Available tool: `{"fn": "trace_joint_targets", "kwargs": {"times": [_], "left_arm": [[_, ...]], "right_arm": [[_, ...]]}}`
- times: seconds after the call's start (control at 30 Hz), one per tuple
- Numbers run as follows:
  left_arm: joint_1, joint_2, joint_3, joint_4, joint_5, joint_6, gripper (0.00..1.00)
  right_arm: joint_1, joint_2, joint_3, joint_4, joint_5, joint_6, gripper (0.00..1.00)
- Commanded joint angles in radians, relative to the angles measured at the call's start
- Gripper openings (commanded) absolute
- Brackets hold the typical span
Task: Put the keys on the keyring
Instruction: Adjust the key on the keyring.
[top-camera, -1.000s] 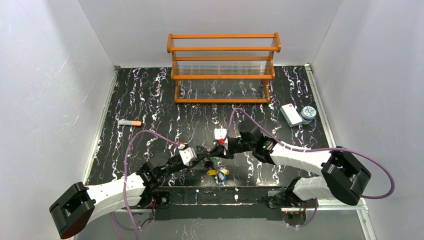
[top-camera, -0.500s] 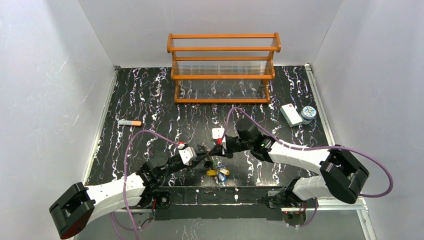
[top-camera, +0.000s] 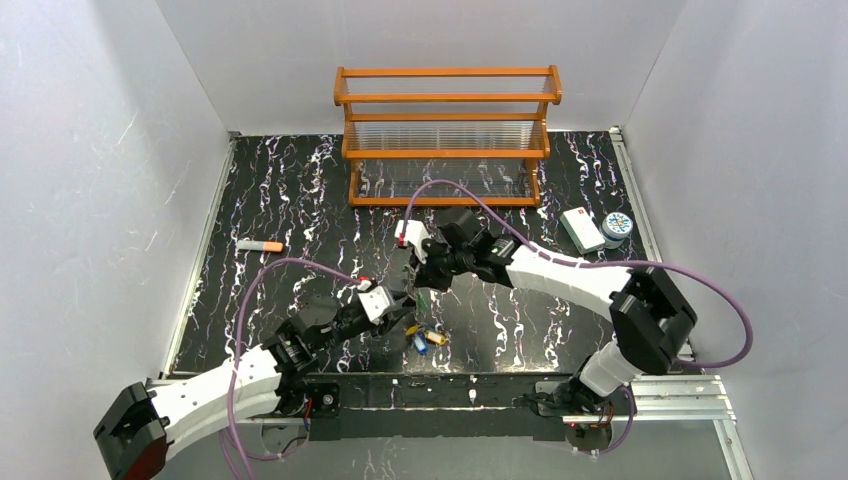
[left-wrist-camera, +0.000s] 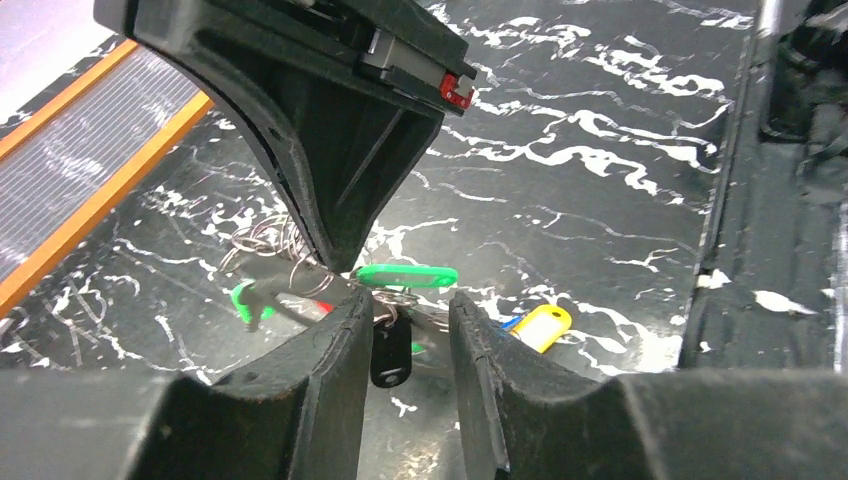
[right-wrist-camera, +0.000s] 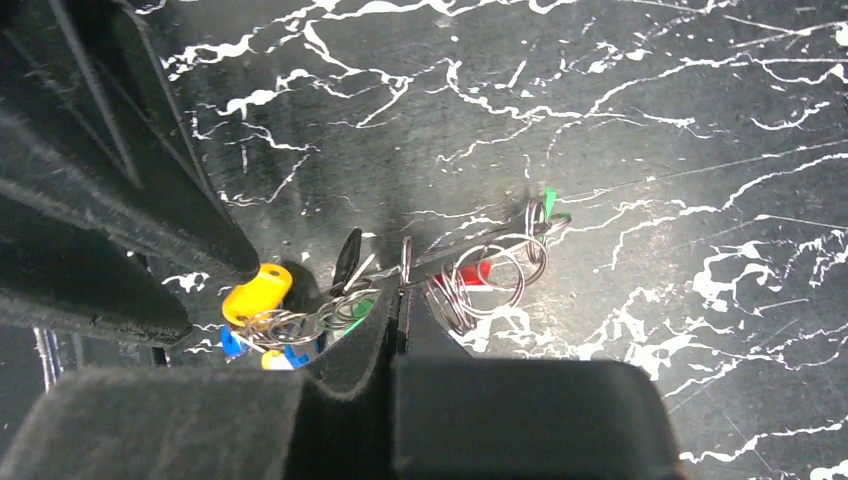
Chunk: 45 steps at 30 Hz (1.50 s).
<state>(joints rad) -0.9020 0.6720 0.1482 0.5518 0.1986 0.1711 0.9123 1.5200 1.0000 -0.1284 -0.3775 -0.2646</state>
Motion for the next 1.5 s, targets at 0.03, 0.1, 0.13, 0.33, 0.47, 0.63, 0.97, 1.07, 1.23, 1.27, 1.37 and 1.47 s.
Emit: {"fn": "trace_joint_targets", "kwargs": {"times": [0.03, 0.1, 0.13, 0.33, 0.47, 0.63, 0.97, 1.07, 1.23, 1.27, 1.37, 1.47], "left_arm": [[-0.002, 0.044, 0.1, -0.197, -0.069, 0.127, 0.33], [-0.003, 0.067, 0.12, -0.23, -0.083, 0.159, 0.33], [-0.002, 0.077, 0.128, -0.241, -0.095, 0.175, 0.33], [-0.003, 0.124, 0.138, -0.221, -0.146, 0.227, 0.34], [-0.002, 0.153, 0.106, -0.109, -0.127, 0.234, 0.34], [-0.002, 0.221, 0.1, -0.023, -0.089, 0.235, 0.34], [-0.003, 0.332, 0.087, 0.112, -0.01, 0.219, 0.33], [-0.004, 0.364, 0.081, 0.158, 0.023, 0.21, 0.32], [-0.003, 0.419, 0.056, 0.255, 0.089, 0.205, 0.3], [-0.004, 0.428, 0.045, 0.279, 0.104, 0.203, 0.3], [-0.003, 0.45, 0.011, 0.353, 0.149, 0.205, 0.29], [-0.003, 0.467, -0.007, 0.394, 0.193, 0.215, 0.29]], "right_arm": [[0.002, 0.058, 0.084, -0.203, 0.052, -0.038, 0.01], [0.003, 0.05, 0.067, -0.194, 0.053, -0.088, 0.01], [0.003, 0.044, 0.057, -0.186, 0.06, -0.113, 0.01], [0.015, 0.033, 0.029, -0.178, 0.112, -0.209, 0.01], [0.022, 0.061, 0.049, -0.21, 0.124, -0.221, 0.01], [0.026, 0.098, 0.077, -0.293, 0.166, -0.202, 0.01], [0.026, 0.111, 0.03, -0.414, 0.265, -0.145, 0.01], [0.026, 0.111, 0.024, -0.432, 0.276, -0.178, 0.01], [0.026, 0.089, 0.031, -0.428, 0.239, -0.208, 0.01], [0.026, 0.078, 0.028, -0.418, 0.218, -0.213, 0.01], [0.026, 0.036, 0.011, -0.379, 0.157, -0.228, 0.01], [0.029, 0.004, -0.008, -0.351, 0.101, -0.242, 0.01]]}}
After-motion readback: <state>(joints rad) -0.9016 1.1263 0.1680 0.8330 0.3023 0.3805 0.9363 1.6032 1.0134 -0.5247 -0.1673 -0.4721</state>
